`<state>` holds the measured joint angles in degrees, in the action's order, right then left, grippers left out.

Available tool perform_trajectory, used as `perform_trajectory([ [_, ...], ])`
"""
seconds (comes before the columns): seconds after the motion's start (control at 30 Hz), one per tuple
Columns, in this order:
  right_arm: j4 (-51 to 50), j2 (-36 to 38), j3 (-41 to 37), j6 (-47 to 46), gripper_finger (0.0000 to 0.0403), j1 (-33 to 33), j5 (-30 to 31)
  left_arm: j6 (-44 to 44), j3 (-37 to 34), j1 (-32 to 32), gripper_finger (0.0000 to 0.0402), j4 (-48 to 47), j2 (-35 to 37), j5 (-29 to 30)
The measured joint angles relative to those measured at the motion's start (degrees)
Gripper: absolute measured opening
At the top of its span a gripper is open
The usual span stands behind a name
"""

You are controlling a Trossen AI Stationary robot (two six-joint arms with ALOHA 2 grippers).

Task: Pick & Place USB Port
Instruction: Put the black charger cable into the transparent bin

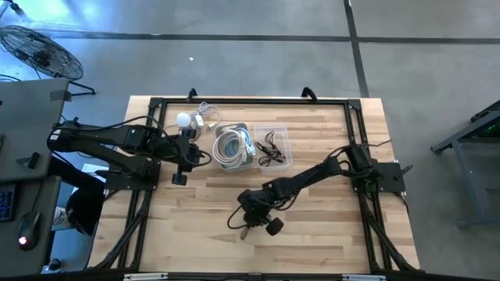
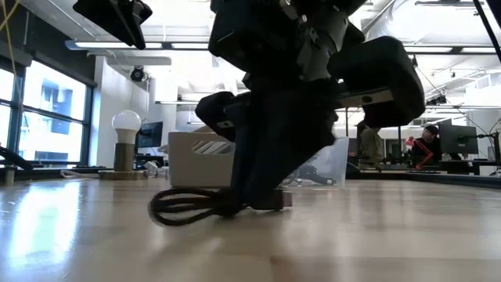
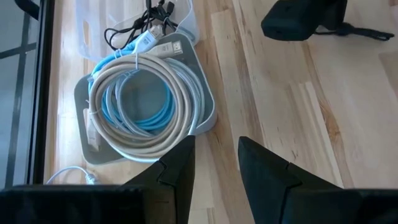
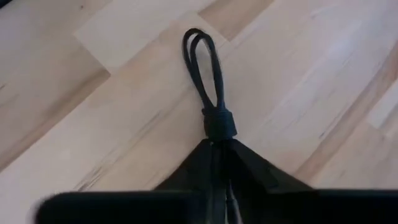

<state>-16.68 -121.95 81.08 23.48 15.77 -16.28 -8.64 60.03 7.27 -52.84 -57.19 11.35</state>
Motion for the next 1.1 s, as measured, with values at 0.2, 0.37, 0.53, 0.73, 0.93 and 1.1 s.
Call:
perform_trajectory([
  [0.2, 1.08, 0.25, 0.00, -0.58, 0.0023, 0.70, 4.96, 0.10, 0.00, 0.00, 0.0119, -0.04, 0.00, -0.23],
  [0.37, 0.58, 2.01, -0.02, -0.36, 0.0012, 2.04, 12.04, 0.15, 0.00, 0.00, 0.0119, -0.03, 0.00, -0.26],
  [0.53, -1.78, 5.63, -0.02, -0.84, 0.0012, 4.04, 22.92, 0.21, -1.33, 0.00, 0.0119, 0.63, -0.02, -0.23],
  [0.73, -6.70, 11.19, -0.02, -1.89, 0.0012, 6.81, 39.01, 0.37, -5.34, 0.00, 0.0119, 3.24, -0.02, -0.23],
  [0.93, -17.23, 18.78, -0.02, -9.65, 0.0012, 7.84, 61.74, 0.33, -9.12, -0.02, 0.0119, 7.82, -0.02, 0.06],
  [1.1, -23.97, 27.12, -0.04, -18.48, 0.0012, 5.77, 65.06, -0.35, -11.99, -0.02, 0.0119, 13.60, -0.02, 0.40],
])
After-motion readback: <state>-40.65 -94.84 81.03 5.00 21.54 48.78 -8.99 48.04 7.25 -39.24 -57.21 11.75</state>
